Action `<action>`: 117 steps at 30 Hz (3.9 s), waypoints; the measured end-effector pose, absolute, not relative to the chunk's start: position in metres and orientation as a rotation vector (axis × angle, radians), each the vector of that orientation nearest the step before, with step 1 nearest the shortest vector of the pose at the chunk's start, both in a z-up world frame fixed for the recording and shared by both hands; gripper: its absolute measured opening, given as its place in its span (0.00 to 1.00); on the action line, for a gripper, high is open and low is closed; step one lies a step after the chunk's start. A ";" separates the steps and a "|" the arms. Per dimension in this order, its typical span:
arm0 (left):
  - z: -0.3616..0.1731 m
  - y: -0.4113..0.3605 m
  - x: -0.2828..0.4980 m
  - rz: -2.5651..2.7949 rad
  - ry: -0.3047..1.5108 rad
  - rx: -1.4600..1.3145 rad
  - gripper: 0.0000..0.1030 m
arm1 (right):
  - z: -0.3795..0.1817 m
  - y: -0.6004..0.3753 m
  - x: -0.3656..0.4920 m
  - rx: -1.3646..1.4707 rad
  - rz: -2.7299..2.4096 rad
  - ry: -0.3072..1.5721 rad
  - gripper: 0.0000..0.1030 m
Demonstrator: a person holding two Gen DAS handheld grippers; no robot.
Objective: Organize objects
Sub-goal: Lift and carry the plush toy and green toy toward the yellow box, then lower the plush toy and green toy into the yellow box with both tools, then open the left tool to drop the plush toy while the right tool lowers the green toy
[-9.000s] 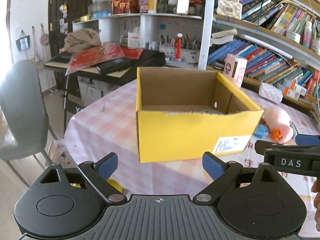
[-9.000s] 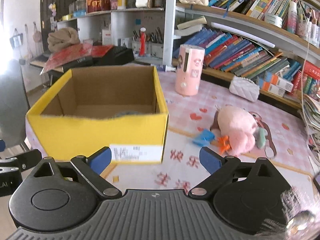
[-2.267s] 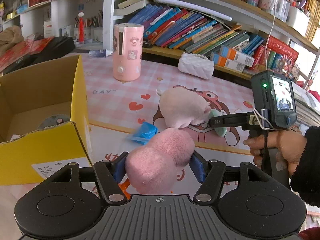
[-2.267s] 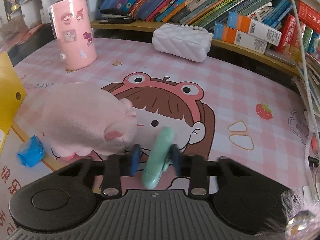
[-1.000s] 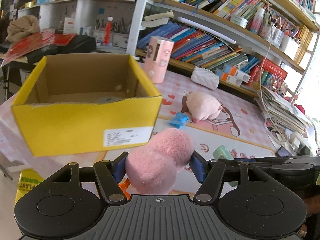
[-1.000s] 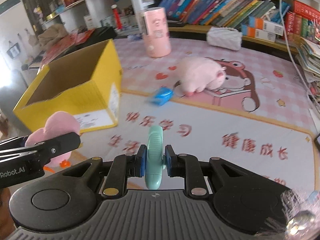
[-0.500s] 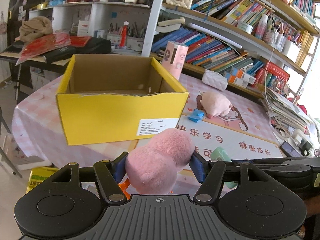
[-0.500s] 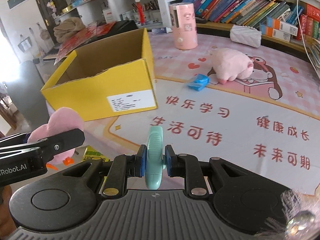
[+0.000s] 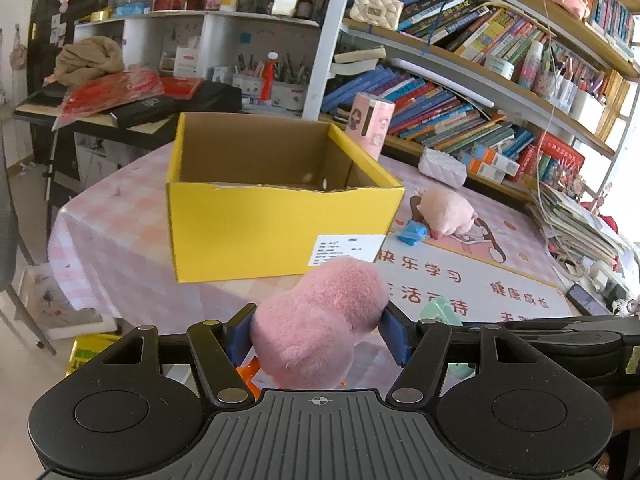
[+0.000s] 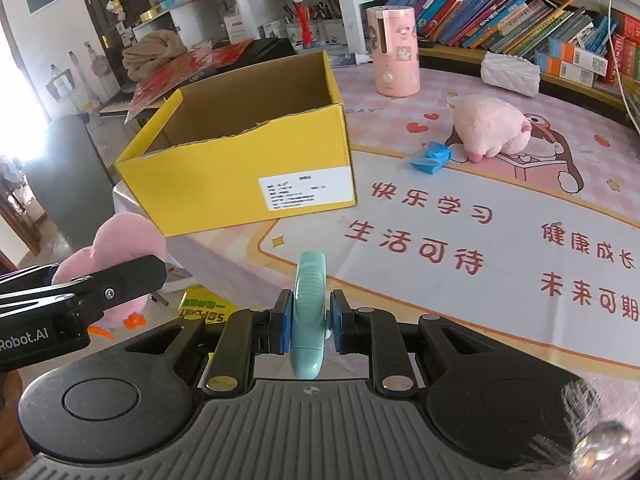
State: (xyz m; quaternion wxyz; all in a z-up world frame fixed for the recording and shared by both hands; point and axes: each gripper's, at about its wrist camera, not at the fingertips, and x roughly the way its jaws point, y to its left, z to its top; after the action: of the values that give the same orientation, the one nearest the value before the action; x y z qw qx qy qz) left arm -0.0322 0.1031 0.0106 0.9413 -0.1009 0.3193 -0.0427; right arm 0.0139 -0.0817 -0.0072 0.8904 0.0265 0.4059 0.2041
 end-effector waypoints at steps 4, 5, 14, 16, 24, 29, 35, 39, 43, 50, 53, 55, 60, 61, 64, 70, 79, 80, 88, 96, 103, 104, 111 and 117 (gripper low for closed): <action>0.012 0.111 -0.036 -0.079 0.642 -0.208 0.62 | -0.007 -0.073 0.011 0.049 0.432 0.838 0.18; 0.012 0.113 -0.037 -0.078 0.640 -0.209 0.62 | -0.006 -0.071 0.011 0.047 0.434 0.837 0.18; 0.014 0.124 -0.038 -0.084 0.627 -0.211 0.62 | -0.004 -0.058 0.006 0.036 0.431 0.830 0.18; 0.014 0.125 -0.039 -0.085 0.622 -0.213 0.62 | -0.003 -0.057 0.007 0.032 0.429 0.829 0.18; 0.022 0.128 -0.031 -0.086 0.594 -0.218 0.62 | 0.003 -0.055 0.014 0.017 0.415 0.818 0.18; 0.032 0.130 -0.015 -0.080 0.559 -0.215 0.62 | 0.013 -0.056 0.026 0.003 0.416 0.776 0.18; 0.046 0.132 0.012 -0.049 0.513 -0.211 0.62 | 0.028 -0.055 0.055 0.023 0.433 0.731 0.18; 0.050 0.132 0.030 -0.028 0.500 -0.206 0.62 | 0.038 -0.054 0.079 0.027 0.456 0.705 0.18; 0.050 0.130 0.049 -0.006 0.497 -0.203 0.62 | 0.044 -0.051 0.104 0.026 0.477 0.686 0.18; 0.047 0.123 0.084 0.037 0.506 -0.192 0.62 | 0.049 -0.049 0.151 0.021 0.510 0.660 0.18; 0.044 0.120 0.098 0.058 0.516 -0.177 0.62 | 0.051 -0.047 0.168 0.016 0.526 0.647 0.18; 0.041 0.118 0.106 0.072 0.528 -0.161 0.62 | 0.052 -0.046 0.179 0.012 0.539 0.637 0.18; 0.032 0.114 0.123 0.099 0.565 -0.132 0.62 | 0.049 -0.041 0.200 0.003 0.571 0.634 0.18; 0.030 0.114 0.126 0.104 0.573 -0.126 0.62 | 0.048 -0.039 0.203 -0.001 0.578 0.637 0.18; 0.025 0.111 0.133 0.117 0.594 -0.103 0.62 | 0.043 -0.034 0.211 -0.014 0.600 0.643 0.18; 0.013 0.108 0.147 0.137 0.638 -0.064 0.62 | 0.034 -0.022 0.225 -0.053 0.645 0.655 0.18; -0.004 0.105 0.162 0.158 0.704 -0.012 0.62 | 0.019 -0.001 0.239 -0.154 0.701 0.674 0.18; -0.006 0.105 0.163 0.160 0.712 -0.010 0.62 | 0.017 0.001 0.241 -0.165 0.708 0.678 0.18; -0.015 0.105 0.171 0.170 0.747 0.009 0.63 | 0.003 0.012 0.247 -0.236 0.742 0.714 0.18; -0.018 0.106 0.174 0.170 0.753 0.004 0.63 | 0.001 0.021 0.252 -0.300 0.758 0.695 0.18; -0.019 0.106 0.175 0.171 0.752 0.002 0.63 | -0.003 0.031 0.253 -0.366 0.789 0.698 0.18; -0.020 0.106 0.175 0.172 0.750 0.002 0.63 | -0.005 0.033 0.253 -0.375 0.795 0.703 0.18; -0.020 0.107 0.176 0.182 0.760 -0.011 0.65 | -0.012 0.042 0.256 -0.429 0.834 0.754 0.18; -0.018 0.109 0.170 0.209 0.755 -0.026 0.72 | -0.013 0.045 0.257 -0.440 0.835 0.782 0.18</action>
State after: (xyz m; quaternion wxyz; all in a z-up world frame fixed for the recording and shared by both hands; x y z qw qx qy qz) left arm 0.1697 0.1087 -0.0177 0.9242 -0.0126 0.3678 0.1019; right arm 0.2570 0.0446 -0.0131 0.8179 -0.2066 0.3671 0.3919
